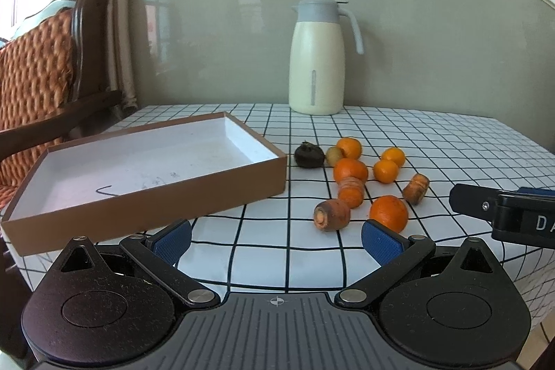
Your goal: Organize fruits
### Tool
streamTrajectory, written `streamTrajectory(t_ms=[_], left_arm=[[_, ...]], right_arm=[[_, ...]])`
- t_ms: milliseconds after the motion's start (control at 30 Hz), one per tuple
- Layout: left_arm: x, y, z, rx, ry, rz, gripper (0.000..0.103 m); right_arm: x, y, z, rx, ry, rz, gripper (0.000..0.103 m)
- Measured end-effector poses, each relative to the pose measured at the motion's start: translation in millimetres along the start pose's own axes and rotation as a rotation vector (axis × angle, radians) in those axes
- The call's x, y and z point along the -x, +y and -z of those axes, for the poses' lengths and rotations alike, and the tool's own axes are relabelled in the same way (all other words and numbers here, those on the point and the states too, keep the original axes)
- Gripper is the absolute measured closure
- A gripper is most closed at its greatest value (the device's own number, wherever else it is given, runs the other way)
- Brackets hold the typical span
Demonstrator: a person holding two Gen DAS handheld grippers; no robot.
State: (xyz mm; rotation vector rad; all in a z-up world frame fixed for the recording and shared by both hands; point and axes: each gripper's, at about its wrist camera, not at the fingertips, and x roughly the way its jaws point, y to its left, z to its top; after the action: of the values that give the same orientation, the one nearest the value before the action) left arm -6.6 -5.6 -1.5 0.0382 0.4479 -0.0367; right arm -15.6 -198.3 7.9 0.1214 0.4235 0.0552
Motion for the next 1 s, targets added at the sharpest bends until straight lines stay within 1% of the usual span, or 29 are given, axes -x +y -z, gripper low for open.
streamTrajectory(t_ms=[67, 133, 200, 267, 333, 367, 400, 433, 467, 500, 533, 600, 667, 767, 800, 867, 900, 1000], left_arm=[[-0.9, -1.4, -0.4, -0.005, -0.007, 0.008, 0.0], [-3.0, -2.4, -1.2, -0.004, -0.008, 0.019, 0.0], [-6.0, -3.9, -1.8, -0.011, -0.008, 0.019, 0.0], [-8.4, -6.1, -3.0, -0.022, -0.012, 0.021, 0.0], [-11.7, -8.3, -4.7, -0.034, -0.016, 0.025, 0.0], [-13.7, -9.6, -5.5, -0.04, -0.018, 0.027, 0.0], [-16.0, -10.7, -6.0, -0.045, -0.02, 0.028, 0.0], [-18.0, -11.5, -6.3, -0.048, -0.02, 0.032, 0.0], [-20.8, -12.5, -6.7, -0.052, -0.016, 0.037, 0.002], [-23.6, -13.4, -6.9, -0.056, -0.013, 0.039, 0.013], [-27.8, -14.3, -7.5, -0.062, -0.001, 0.043, 0.018], [-36.6, -15.0, -7.7, -0.059, 0.022, 0.044, 0.019], [-42.0, -16.1, -7.9, -0.057, 0.026, 0.054, 0.019], [-49.2, -20.7, -9.0, -0.069, 0.026, 0.071, 0.02], [-51.4, -21.8, -8.9, -0.071, 0.028, 0.076, 0.021], [-57.4, -23.5, -8.4, -0.071, 0.042, 0.084, 0.03], [-61.1, -23.8, -8.2, -0.065, 0.053, 0.088, 0.037], [-67.6, -23.2, -7.7, -0.043, 0.065, 0.088, 0.038]], right_arm=[[-0.2, -0.1, -1.1, 0.007, -0.007, 0.006, 0.007], [-2.2, -0.9, -1.6, 0.009, 0.0, 0.009, 0.01], [-5.4, -2.7, -2.4, 0.005, 0.015, 0.011, 0.016], [-9.0, -5.7, -3.4, -0.005, 0.026, 0.018, 0.018], [-11.5, -9.3, -4.7, -0.022, 0.031, 0.02, 0.022], [-12.7, -10.9, -5.4, -0.03, 0.035, 0.019, 0.026], [-14.5, -12.5, -6.4, -0.038, 0.041, 0.013, 0.029], [-16.5, -14.1, -7.1, -0.048, 0.047, 0.009, 0.029], [-18.1, -15.3, -7.6, -0.056, 0.051, 0.007, 0.03], [-19.7, -16.0, -8.0, -0.062, 0.054, 0.009, 0.031], [-21.1, -16.4, -8.3, -0.066, 0.056, 0.012, 0.032], [-23.7, -17.5, -9.6, -0.075, 0.057, 0.011, 0.033], [-26.3, -18.4, -11.3, -0.079, 0.055, 0.012, 0.034], [-33.7, -18.7, -14.1, -0.076, 0.067, 0.009, 0.038], [-36.7, -19.0, -15.1, -0.077, 0.071, 0.009, 0.041], [-42.7, -20.1, -16.6, -0.081, 0.084, 0.006, 0.046], [-45.3, -20.7, -17.1, -0.084, 0.089, 0.003, 0.048], [-51.6, -22.0, -19.0, -0.091, 0.097, 0.004, 0.048]])
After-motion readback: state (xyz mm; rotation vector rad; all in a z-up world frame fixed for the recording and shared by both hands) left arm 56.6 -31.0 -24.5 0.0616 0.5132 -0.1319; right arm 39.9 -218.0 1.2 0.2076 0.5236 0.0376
